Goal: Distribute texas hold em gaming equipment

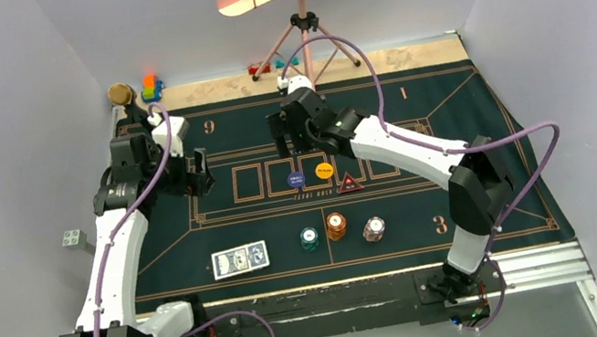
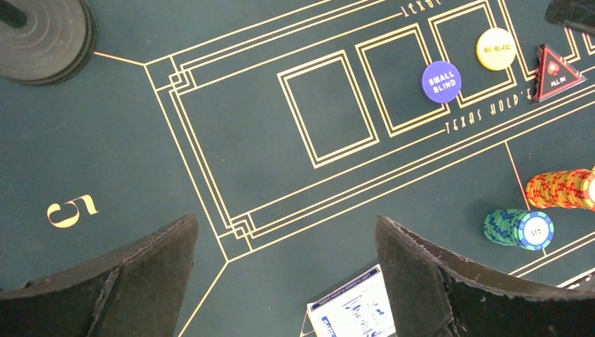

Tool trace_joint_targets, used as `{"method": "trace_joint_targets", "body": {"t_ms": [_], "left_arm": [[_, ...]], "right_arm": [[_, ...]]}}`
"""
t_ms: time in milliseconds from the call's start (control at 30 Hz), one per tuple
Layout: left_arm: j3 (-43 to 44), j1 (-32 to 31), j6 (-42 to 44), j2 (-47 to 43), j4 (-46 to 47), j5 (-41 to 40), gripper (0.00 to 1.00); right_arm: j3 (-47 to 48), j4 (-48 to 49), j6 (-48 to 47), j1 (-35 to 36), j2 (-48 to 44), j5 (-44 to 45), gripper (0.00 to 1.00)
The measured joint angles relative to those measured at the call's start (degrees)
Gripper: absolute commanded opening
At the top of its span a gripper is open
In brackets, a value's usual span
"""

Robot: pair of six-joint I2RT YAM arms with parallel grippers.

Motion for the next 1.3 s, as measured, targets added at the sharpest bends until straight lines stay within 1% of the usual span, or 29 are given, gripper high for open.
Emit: {"method": "trace_joint_targets", "body": {"t_ms": [67, 167, 267, 367, 433, 533, 900, 1033, 1133, 1300], "left_arm": [[-0.6, 0.0, -0.1, -0.4, 0.1, -0.2, 1.0], [-0.7, 0.0, -0.1, -0.7, 0.1, -0.2, 1.0], [-0.7, 0.0, 0.0, -0.6, 0.0, -0.2, 1.0], [-0.9, 0.0, 0.1, -0.6, 0.1, -0.1, 1.0], [-1.2, 0.0, 0.1, -0.6, 0.1, 0.0, 1.0], [-1.5, 0.0, 0.1, -0.5, 0.0, 0.3, 1.0], [-1.5, 0.0, 0.1, 0.3, 0.0, 0.7, 1.0], [-1.5, 0.0, 0.1, 0.4, 0.0, 0.8, 1.0], [-1.5, 0.0, 0.1, 0.4, 0.0, 0.8, 1.0], [-1.5, 0.0, 0.1, 0.4, 0.0, 0.7, 1.0]], "right_arm": [[0.9, 0.3, -0.1, 0.1, 0.1, -1.5, 0.98], [6.2, -0.3, -0.5, -0.9, 3.4, -4.2, 0.97], [8.4, 0.0, -0.6, -0.9, 6.9, -3.7, 0.97], [9.0, -0.3, -0.5, 0.4, 11.2, -2.6, 0.95], [8.2, -0.3, -0.2, 1.5, 14.0, -2.5, 0.93], [5.2, -0.1, 0.6, 2.4, 15.6, -2.5, 0.91], [-2.3, 2.5, 4.2, 2.6, 16.0, -2.6, 0.85], [-3.5, 3.0, 4.8, 2.8, 16.0, -2.8, 0.81], [-3.5, 4.0, 5.1, 2.8, 16.4, -2.9, 0.76], [-3.4, 4.5, 5.1, 2.9, 17.3, -2.4, 0.7]]}}
